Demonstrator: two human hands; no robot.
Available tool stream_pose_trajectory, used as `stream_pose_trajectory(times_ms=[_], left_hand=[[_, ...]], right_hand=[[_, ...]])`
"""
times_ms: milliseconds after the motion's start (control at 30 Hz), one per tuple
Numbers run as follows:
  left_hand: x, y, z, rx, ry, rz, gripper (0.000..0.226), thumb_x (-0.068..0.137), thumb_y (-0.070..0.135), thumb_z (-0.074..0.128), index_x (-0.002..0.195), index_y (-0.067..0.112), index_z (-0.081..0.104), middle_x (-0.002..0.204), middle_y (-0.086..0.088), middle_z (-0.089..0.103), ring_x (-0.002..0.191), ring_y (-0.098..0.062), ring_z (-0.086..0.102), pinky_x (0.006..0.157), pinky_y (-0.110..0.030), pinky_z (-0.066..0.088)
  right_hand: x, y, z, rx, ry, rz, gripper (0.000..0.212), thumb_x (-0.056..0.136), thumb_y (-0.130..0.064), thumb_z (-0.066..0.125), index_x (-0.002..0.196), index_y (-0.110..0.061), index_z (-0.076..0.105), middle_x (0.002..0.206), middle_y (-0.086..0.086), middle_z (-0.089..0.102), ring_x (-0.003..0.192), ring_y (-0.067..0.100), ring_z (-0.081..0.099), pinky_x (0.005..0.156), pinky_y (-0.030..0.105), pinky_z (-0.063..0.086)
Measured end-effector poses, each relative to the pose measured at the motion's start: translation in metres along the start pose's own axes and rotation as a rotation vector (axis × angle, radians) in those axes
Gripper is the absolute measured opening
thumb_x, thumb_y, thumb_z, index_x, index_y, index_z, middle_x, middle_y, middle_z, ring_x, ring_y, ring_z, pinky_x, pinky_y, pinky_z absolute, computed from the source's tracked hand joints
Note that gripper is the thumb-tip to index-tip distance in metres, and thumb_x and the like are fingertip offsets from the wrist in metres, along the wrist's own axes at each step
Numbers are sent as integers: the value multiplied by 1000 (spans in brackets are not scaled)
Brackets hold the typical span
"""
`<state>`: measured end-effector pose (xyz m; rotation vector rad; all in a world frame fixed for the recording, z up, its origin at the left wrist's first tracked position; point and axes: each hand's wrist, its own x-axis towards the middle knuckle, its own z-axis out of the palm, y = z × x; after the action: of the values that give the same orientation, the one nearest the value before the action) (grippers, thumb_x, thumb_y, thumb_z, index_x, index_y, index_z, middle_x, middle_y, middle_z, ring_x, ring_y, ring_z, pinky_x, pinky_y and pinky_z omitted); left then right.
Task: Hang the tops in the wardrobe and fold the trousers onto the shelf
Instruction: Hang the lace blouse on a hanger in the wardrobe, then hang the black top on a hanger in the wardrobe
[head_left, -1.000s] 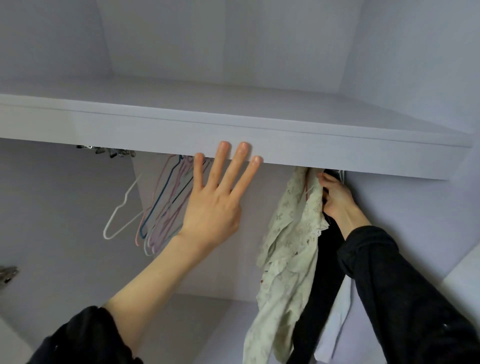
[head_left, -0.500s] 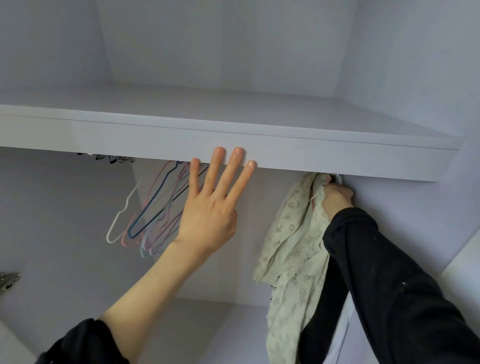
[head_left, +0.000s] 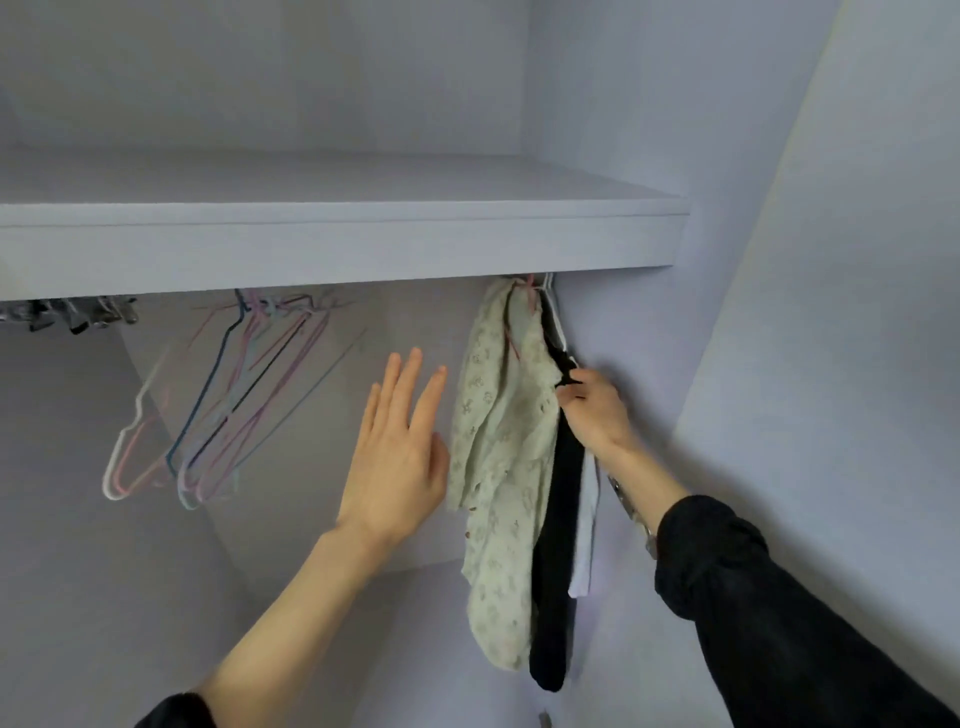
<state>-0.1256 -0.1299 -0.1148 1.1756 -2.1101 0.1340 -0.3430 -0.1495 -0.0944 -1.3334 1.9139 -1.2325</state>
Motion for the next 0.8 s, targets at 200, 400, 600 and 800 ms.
stream_pose_trajectory(times_ms=[200, 400, 600, 800], left_hand=[[-69, 41, 29, -396, -335, 32, 41, 95, 10, 43, 136, 6, 46, 136, -13, 48, 127, -29, 44, 105, -30, 31], [-157, 110, 32, -561, -628, 237, 39, 99, 18, 41, 138, 16, 44, 136, 0, 48, 125, -17, 45, 100, -25, 35], [-261, 216, 11, -684, -897, 547, 38, 99, 23, 40, 136, 18, 48, 137, 3, 50, 127, -14, 46, 106, -27, 33], [-378, 335, -40, -763, -1066, 872, 66, 82, 48, 26, 129, 12, 55, 129, -5, 58, 120, -20, 53, 101, -27, 36]], right_hand=[[-144, 44, -43, -176, 8, 42, 36, 98, -18, 46, 133, -11, 48, 126, 10, 58, 114, 24, 57, 89, 22, 40], [-317, 97, -67, -174, 152, 275, 32, 98, -20, 48, 130, -15, 52, 119, 6, 61, 91, 11, 54, 75, 13, 36], [-510, 139, -111, -127, 487, 575, 28, 96, -16, 52, 123, -12, 58, 114, 9, 66, 98, 22, 63, 88, 26, 45], [-706, 148, -150, -49, 808, 776, 29, 96, -12, 52, 123, -8, 57, 114, 12, 66, 101, 25, 64, 86, 26, 47]])
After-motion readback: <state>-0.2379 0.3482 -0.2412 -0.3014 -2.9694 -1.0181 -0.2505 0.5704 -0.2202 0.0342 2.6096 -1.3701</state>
